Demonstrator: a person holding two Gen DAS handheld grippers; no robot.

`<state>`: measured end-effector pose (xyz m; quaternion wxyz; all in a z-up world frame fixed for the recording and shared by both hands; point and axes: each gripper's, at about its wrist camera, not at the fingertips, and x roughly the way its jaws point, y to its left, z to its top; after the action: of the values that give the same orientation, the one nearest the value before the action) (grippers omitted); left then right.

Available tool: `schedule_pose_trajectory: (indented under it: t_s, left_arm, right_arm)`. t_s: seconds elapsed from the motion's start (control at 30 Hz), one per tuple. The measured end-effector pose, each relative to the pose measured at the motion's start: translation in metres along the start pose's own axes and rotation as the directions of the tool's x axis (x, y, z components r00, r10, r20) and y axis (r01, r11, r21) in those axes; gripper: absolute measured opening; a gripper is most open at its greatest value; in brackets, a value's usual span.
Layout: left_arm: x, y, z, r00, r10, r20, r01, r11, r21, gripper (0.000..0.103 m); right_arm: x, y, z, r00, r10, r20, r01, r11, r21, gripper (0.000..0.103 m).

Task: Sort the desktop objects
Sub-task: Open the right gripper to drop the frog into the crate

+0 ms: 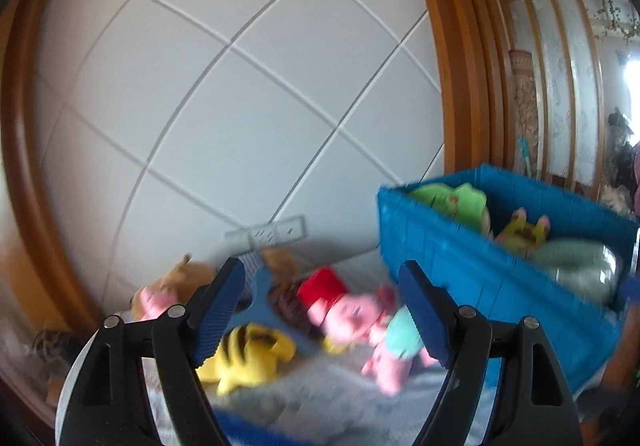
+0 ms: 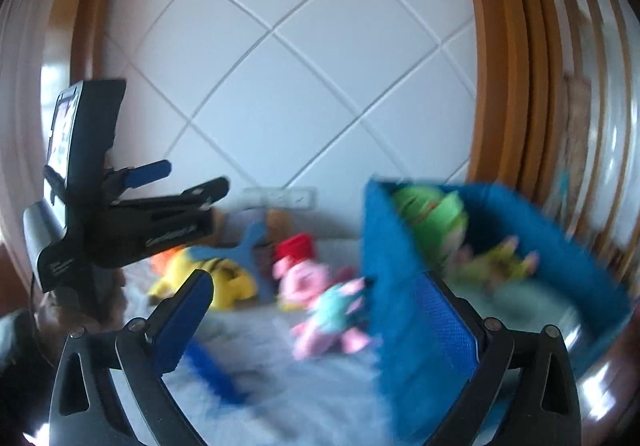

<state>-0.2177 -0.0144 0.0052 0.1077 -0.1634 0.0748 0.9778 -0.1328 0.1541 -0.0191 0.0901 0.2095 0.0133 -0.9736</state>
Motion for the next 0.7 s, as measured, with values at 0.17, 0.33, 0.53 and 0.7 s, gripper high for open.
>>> schedule_pose_trajectory:
  t_s: [0.17, 0.33, 0.53, 0.7]
  left_arm:
    - [-0.024, 0.013, -0.047, 0.998, 0.041, -0.044, -0.04, 0.999, 0.02, 0.079]
    - [-0.043, 0.017, -0.079, 0.993, 0.092, -0.079, -0.091, 0.996, 0.021, 0.079]
    - [-0.062, 0.004, -0.096, 0.982, 0.149, -0.12, -0.149, 0.989, 0.005, 0.079]
    - [-0.08, -0.024, -0.109, 0.974, 0.178, -0.137, -0.182, 0.983, -0.016, 0.079]
  right_arm:
    - [0.007, 0.04, -0.067, 0.992, 0.035, -0.121, -0.027, 0.997, 0.069, 0.102]
    - [0.016, 0.049, -0.115, 0.969, 0.045, -0.244, -0.012, 0.991, 0.135, 0.102]
    - [0.002, 0.036, -0.134, 0.962, 0.063, -0.264, -0.019, 0.986, 0.166, 0.102]
    - [-0.016, 0.017, -0.145, 0.954, 0.08, -0.288, -0.037, 0.988, 0.152, 0.102]
